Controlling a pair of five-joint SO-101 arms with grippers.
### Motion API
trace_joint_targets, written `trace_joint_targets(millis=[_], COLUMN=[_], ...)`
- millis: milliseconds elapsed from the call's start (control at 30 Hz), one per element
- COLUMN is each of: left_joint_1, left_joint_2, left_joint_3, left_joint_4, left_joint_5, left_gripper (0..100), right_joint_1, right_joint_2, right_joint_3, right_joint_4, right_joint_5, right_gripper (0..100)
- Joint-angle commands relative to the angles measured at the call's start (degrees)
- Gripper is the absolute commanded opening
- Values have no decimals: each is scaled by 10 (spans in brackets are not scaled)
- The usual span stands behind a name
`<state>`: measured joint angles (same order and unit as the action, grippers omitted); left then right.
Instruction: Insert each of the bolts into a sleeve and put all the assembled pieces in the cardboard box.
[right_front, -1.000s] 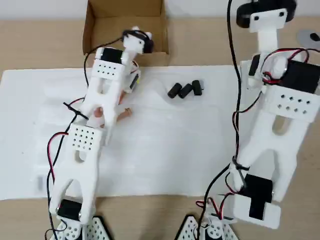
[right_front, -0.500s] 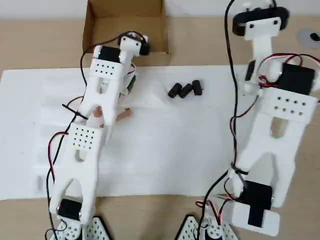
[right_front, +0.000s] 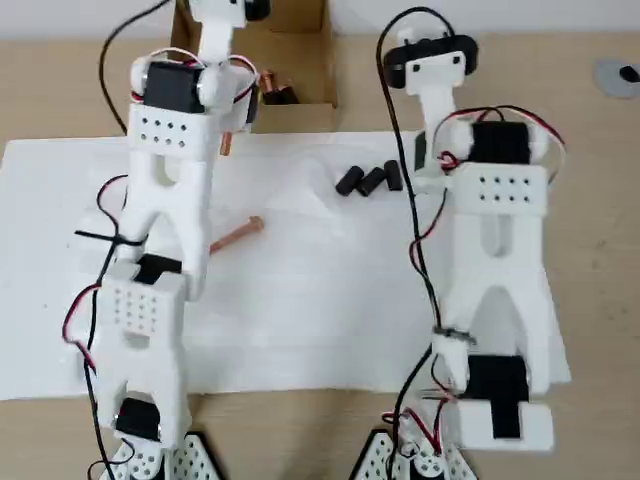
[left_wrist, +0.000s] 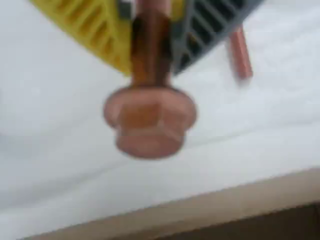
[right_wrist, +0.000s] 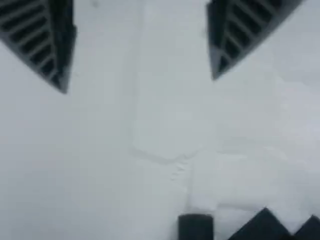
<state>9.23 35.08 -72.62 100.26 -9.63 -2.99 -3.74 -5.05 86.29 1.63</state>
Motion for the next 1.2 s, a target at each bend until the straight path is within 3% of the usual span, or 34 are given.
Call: trace_joint_targets(millis=[0, 433, 667, 900, 1167], left_joint_1=[1, -4, -6, -57, -56], left_joint_2=[-133, -530, -654, -750, -821], left_joint_3=[91, 479, 611, 718, 754], left_joint_4=[4, 1, -12, -48, -48], left_joint_5=[17, 16, 15, -18, -25], left_gripper=[6, 10, 10, 10, 10], right_joint_1=[-9, -37, -72, -44, -25], right_joint_2=[59, 346, 487, 572, 618], right_joint_3=[-18, -372, -513, -580, -616], right_joint_4=[-8, 116, 145, 145, 141], right_joint_5=[-7, 4, 12, -3, 1], right_gripper=[224, 224, 224, 224, 224])
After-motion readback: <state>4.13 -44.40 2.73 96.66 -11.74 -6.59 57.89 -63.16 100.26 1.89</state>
